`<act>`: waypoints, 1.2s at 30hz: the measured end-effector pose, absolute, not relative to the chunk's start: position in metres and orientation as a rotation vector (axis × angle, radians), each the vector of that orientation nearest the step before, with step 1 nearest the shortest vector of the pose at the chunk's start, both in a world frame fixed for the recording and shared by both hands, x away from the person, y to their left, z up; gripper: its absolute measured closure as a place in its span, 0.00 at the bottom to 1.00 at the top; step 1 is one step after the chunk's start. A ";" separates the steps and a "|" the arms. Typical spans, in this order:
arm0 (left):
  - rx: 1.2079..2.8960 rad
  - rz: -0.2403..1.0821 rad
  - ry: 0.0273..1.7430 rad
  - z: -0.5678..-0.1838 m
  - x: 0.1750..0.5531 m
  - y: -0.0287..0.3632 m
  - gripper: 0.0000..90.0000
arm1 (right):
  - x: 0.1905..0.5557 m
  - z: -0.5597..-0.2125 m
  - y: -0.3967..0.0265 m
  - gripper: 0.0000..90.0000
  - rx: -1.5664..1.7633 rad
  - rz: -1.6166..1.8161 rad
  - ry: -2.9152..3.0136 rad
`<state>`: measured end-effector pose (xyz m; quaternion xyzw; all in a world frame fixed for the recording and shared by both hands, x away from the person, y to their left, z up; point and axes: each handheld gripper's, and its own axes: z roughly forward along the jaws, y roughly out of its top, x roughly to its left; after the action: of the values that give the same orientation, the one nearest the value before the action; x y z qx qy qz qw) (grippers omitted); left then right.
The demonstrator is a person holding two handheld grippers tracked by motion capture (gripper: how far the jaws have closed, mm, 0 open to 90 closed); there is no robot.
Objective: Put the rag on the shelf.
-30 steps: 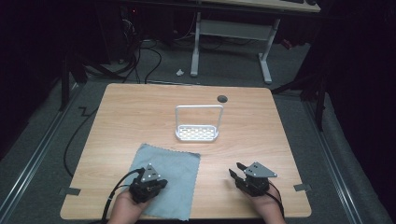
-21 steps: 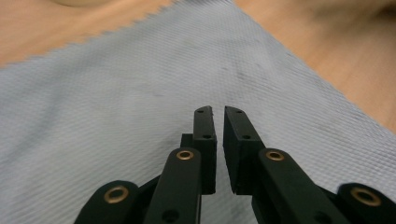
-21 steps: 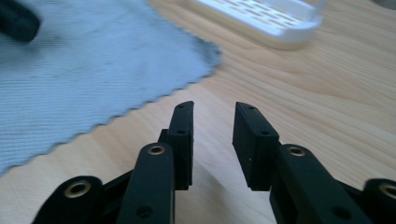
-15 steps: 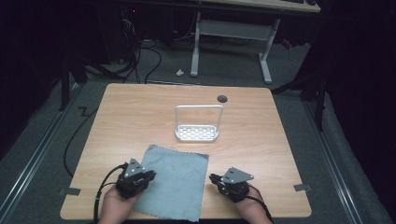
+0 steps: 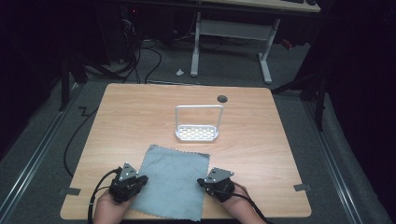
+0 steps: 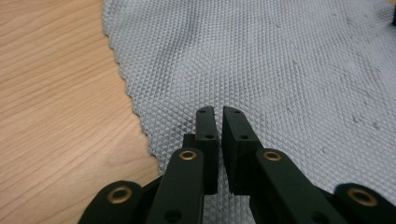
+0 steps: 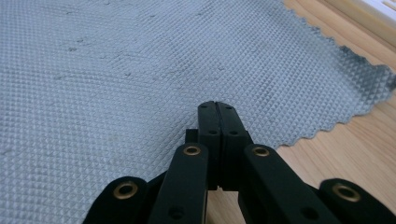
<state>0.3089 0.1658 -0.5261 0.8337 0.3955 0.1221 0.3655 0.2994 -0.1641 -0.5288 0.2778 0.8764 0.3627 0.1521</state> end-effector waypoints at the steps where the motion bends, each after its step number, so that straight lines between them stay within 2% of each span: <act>1: 2.144 0.314 1.017 -0.526 0.309 0.166 0.94 | 0.300 -0.529 -0.167 1.00 0.804 1.042 2.512; 17: 2.263 0.206 0.703 -0.524 0.293 0.090 0.93 | 0.296 -0.530 -0.246 1.00 1.081 1.021 2.344; 27: 2.295 0.149 0.611 -0.523 0.267 0.090 0.93 | 0.268 -0.527 -0.252 1.00 1.035 1.001 2.387; 30: 2.303 0.131 0.607 -0.522 0.266 0.090 0.90 | 0.261 -0.526 -0.254 0.99 1.031 1.007 2.404; 33: 2.290 0.163 0.633 -0.521 0.271 0.094 0.86 | 0.260 -0.519 -0.257 0.92 1.045 1.082 2.334; 36: 2.212 0.254 0.725 -0.521 0.288 0.106 0.79 | 0.263 -0.518 -0.260 0.92 1.060 1.103 2.299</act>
<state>0.2876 0.1059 -0.5214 0.8702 0.2853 0.1000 0.3892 0.2629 -0.2599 -0.5184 0.3770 0.8176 0.3921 0.1889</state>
